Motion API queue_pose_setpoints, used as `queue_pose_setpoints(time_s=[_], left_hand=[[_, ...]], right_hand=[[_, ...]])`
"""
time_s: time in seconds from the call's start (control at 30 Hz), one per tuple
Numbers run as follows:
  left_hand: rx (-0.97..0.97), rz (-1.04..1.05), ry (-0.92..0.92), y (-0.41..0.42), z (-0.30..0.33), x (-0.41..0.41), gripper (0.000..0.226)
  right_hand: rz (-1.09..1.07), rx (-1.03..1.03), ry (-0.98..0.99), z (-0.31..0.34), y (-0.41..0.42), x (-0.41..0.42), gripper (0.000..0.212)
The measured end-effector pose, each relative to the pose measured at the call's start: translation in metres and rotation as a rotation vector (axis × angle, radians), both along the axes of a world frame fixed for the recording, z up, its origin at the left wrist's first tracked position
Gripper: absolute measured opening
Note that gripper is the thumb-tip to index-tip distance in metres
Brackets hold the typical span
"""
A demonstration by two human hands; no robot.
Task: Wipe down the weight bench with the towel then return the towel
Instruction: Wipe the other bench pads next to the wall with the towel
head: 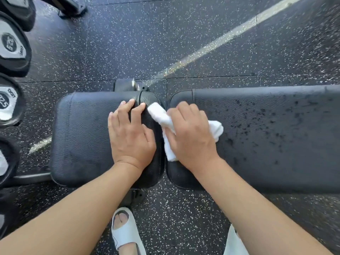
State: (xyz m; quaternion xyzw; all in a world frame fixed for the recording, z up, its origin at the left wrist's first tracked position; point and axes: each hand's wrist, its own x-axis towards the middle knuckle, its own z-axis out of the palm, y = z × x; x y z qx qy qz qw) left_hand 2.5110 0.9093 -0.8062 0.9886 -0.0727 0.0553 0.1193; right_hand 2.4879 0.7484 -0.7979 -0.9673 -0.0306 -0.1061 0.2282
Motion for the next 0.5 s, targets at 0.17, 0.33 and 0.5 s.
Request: queue_pose_setpoints(time_s=[0.17,0.33,0.5], left_hand=[[0.003,-0.006,-0.019,0.002,-0.002,0.002,0.055],[0.006,-0.004,-0.019,0.000,-0.001,0.001,0.054],[-0.002,-0.004,0.016,0.002,0.000,0.000,0.054]], right_hand=[[0.141,0.063,0.091,0.003,0.010,-0.097,0.004],[0.179,0.005,0.002,-0.001,0.001,-0.069,0.009],[-0.012,-0.042,-0.086,-0.009,-0.013,0.049,0.017]])
